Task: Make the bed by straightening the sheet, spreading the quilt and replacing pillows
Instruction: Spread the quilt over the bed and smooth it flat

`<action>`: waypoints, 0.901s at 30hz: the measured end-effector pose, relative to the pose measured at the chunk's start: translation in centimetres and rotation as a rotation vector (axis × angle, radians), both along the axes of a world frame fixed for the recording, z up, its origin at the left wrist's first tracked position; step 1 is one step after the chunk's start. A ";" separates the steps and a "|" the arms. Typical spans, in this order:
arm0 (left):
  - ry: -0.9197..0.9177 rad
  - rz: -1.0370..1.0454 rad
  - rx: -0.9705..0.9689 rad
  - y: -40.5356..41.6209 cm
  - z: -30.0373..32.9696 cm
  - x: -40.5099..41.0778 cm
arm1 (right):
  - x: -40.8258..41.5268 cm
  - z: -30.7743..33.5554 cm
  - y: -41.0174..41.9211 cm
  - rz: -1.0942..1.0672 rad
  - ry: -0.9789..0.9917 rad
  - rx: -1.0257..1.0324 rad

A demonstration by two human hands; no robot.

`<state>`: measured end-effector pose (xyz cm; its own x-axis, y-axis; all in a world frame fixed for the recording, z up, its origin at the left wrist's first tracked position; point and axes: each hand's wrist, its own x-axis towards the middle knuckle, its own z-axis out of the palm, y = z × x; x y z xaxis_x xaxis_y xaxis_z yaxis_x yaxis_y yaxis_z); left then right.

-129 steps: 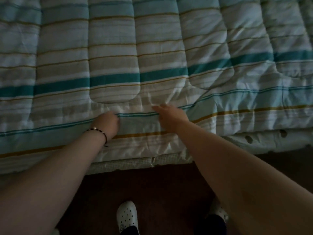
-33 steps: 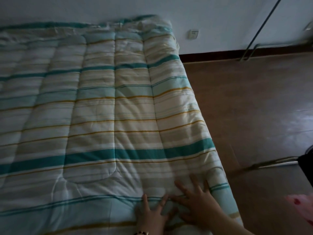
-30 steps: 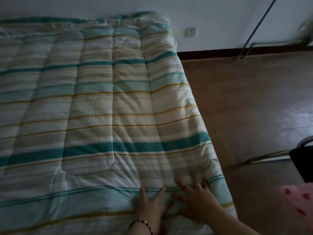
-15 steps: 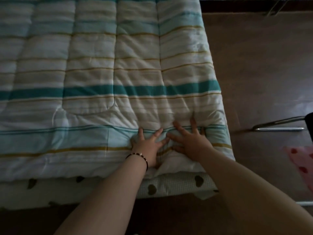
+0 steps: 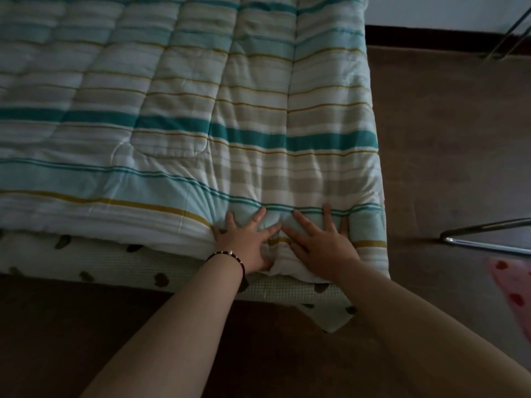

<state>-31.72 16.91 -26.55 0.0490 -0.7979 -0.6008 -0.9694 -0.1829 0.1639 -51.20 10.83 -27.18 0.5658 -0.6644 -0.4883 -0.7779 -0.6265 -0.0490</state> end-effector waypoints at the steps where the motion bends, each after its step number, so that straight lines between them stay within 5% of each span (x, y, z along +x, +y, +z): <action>1: 0.006 0.004 -0.016 0.0 -0.1 0.1 | 0.2 -0.3 -0.1 0.006 -0.002 -0.016; 14: -0.017 -0.151 -0.333 0.8 -2.2 1.6 | 2.3 0.8 -1.5 -0.062 -0.092 0.057; 27: 0.003 -0.227 -0.697 6.1 -3.5 0.3 | 2.7 -0.2 2.1 -0.013 -0.216 -0.206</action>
